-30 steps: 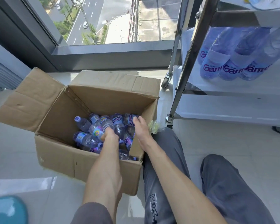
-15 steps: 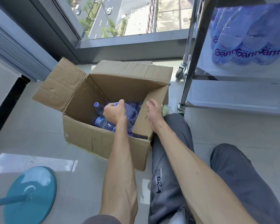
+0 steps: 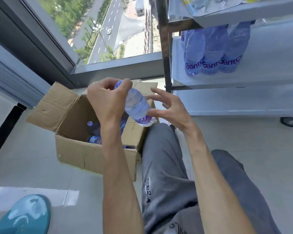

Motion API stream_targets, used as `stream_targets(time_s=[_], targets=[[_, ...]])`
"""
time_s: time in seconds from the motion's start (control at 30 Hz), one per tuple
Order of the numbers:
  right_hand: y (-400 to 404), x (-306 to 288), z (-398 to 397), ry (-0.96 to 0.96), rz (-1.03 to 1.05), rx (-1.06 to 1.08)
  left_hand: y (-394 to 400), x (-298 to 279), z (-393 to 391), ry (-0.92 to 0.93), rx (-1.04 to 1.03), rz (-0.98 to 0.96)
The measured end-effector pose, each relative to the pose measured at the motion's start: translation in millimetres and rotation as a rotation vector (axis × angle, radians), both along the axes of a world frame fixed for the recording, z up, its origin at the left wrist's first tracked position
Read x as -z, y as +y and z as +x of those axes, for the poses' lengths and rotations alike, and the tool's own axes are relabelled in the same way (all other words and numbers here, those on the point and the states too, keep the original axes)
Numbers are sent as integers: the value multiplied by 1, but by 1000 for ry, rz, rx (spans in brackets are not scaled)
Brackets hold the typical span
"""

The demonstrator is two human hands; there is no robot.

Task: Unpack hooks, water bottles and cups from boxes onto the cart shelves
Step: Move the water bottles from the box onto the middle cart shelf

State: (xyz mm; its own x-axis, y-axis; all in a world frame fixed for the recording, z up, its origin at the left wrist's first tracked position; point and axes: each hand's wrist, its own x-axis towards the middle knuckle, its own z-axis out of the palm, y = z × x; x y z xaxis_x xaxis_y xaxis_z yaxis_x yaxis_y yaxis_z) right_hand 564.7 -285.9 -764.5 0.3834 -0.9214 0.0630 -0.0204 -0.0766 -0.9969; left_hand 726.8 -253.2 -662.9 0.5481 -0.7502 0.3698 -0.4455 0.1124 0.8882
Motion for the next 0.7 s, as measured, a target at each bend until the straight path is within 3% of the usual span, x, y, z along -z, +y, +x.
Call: stream_targets(time_s=[0.17, 0.33, 0.43, 0.5, 0.6, 0.7], targets=[[21, -20, -61, -33, -61, 45, 2, -7, -80, 50, 140, 49], [34, -19, -120, -261, -19, 298, 5, 10, -140, 354, 194, 58], [34, -21, -134, -679, 102, 365, 7, 41, -167, 384, 233, 422], [29, -28, -144, -919, 180, 410, 16, 60, -184, 440, 498, 726], [23, -35, -162, -909, 215, 470, 23, 70, -201, 736, 853, 806], [18, -39, -175, -792, 166, 565, 16, 68, -207, 776, 902, 711]])
